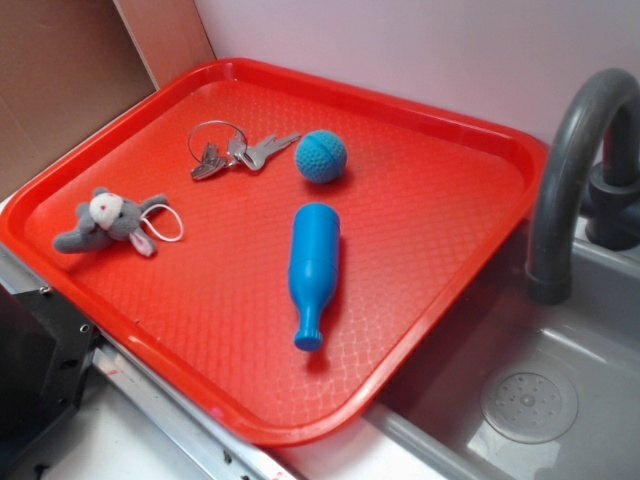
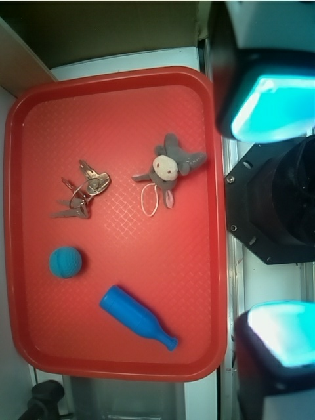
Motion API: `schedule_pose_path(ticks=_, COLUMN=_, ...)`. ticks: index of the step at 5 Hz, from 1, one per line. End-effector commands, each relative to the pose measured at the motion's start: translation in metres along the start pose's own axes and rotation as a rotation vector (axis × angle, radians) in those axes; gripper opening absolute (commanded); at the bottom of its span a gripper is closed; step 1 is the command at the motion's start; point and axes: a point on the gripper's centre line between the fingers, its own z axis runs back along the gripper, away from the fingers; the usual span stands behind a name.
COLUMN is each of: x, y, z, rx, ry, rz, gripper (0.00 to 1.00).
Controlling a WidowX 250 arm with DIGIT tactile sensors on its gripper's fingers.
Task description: Grab the blue bottle.
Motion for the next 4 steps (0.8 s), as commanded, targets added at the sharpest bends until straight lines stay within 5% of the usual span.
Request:
schedule_pose_path(ticks=1, x=0.000, y=0.000, z=0.000, rx=0.000, ry=0.000, rz=0.000, gripper=1.00)
schedule_pose_path(ticks=3, x=0.015, y=-0.016, z=-0.013, rx=0.007, ry=-0.024, rz=0.459, gripper=1.00)
schedule_pose_path(ticks=4, x=0.024, y=-0.028, z=-0.024, rx=0.011, ry=-0.027, rz=0.526, gripper=1.00)
